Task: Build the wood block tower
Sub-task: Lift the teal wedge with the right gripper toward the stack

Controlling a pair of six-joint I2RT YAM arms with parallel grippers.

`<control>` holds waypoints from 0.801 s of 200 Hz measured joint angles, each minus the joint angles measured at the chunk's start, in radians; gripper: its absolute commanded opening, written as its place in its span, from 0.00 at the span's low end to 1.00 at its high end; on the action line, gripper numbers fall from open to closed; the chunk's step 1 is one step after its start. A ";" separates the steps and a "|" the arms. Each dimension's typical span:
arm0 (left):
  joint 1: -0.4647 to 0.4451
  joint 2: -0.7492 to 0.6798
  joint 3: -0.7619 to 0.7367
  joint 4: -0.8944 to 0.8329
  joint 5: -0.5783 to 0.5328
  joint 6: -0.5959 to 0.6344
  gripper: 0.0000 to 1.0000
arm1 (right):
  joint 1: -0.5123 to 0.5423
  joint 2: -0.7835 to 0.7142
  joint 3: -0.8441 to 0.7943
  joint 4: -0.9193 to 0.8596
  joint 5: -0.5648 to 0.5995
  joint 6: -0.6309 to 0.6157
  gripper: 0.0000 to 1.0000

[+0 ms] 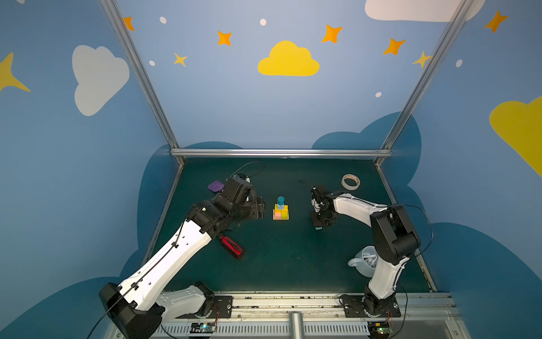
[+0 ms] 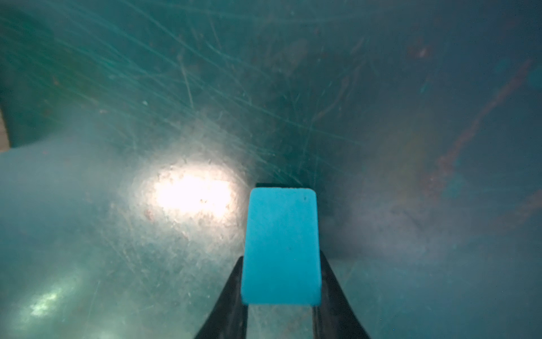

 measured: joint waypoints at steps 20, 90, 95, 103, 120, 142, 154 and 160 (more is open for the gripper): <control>0.000 0.000 0.000 0.000 0.000 0.000 0.76 | 0.016 -0.033 -0.015 -0.013 0.000 -0.003 0.01; 0.025 -0.059 -0.026 0.000 -0.002 0.003 0.78 | 0.037 -0.306 0.074 -0.122 -0.057 -0.157 0.00; 0.028 -0.066 -0.030 0.000 -0.002 0.003 0.78 | 0.037 -0.313 0.102 -0.128 -0.064 -0.172 0.00; 0.035 -0.080 -0.040 0.000 0.000 0.004 0.78 | 0.037 -0.315 0.146 -0.142 -0.074 -0.198 0.00; 0.049 -0.106 -0.057 -0.001 0.004 0.005 0.78 | 0.037 -0.296 0.257 -0.183 -0.099 -0.257 0.00; 0.068 -0.134 -0.071 -0.009 0.007 0.012 0.78 | 0.041 -0.246 0.389 -0.227 -0.121 -0.330 0.00; 0.077 -0.144 -0.073 -0.013 0.008 0.016 0.78 | 0.042 -0.213 0.455 -0.256 -0.125 -0.364 0.00; 0.082 -0.150 -0.076 -0.013 0.008 0.019 0.78 | 0.043 -0.194 0.491 -0.272 -0.126 -0.378 0.00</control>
